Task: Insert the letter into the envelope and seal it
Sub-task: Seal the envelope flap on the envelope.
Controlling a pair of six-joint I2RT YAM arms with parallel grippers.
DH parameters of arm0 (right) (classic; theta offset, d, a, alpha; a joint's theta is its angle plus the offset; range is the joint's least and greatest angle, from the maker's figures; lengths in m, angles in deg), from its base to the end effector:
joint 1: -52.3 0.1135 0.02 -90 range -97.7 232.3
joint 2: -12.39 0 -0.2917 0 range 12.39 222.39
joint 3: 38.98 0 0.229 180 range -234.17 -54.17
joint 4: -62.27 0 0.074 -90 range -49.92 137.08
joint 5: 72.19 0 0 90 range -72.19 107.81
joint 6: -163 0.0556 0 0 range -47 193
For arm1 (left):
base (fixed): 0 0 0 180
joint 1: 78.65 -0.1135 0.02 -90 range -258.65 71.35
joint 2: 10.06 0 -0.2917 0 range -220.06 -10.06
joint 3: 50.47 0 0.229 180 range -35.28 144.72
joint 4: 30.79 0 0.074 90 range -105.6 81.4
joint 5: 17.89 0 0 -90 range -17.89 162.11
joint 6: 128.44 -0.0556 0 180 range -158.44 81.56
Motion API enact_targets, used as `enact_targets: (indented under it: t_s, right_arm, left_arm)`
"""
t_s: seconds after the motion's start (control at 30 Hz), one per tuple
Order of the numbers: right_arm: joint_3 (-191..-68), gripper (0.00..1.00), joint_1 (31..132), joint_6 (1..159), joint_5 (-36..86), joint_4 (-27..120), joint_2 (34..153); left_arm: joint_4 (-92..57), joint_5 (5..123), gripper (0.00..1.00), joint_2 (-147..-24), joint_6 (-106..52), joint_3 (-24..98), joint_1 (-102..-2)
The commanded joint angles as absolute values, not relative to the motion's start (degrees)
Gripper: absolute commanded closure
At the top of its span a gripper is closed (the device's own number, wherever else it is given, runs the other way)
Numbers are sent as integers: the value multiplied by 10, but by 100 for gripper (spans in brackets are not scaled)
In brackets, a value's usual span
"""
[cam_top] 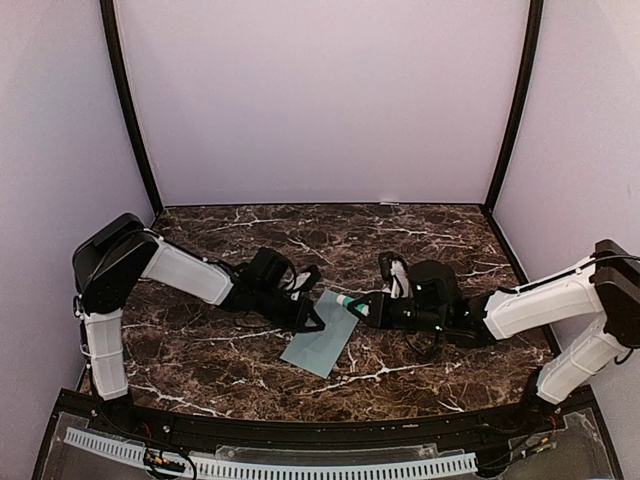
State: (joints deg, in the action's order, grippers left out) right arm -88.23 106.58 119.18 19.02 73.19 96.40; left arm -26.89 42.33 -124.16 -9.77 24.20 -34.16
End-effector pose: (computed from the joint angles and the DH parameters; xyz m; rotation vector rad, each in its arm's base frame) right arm 0.1720 0.2412 0.2207 -0.1688 2.1718 1.1054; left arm 0.2695 -0.3035 0.1504 0.6345 2.4618 -1.1886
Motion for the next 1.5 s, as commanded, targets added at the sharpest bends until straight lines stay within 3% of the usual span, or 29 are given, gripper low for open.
enact_targets:
  t_s: [0.0, 0.63, 1.47]
  right_arm:
    - [-875, 91, 1057, 1202, 186, 790, 983]
    - [-925, 91, 1027, 1236, 249, 977, 1169]
    - [-1015, 91, 1013, 1246, 290, 989, 1297]
  left_arm:
    - [-204, 428, 100, -1233, -124, 205, -332]
    - [-211, 418, 100, -1219, -135, 190, -326]
    - [-213, 416, 100, -1218, -135, 191, -322]
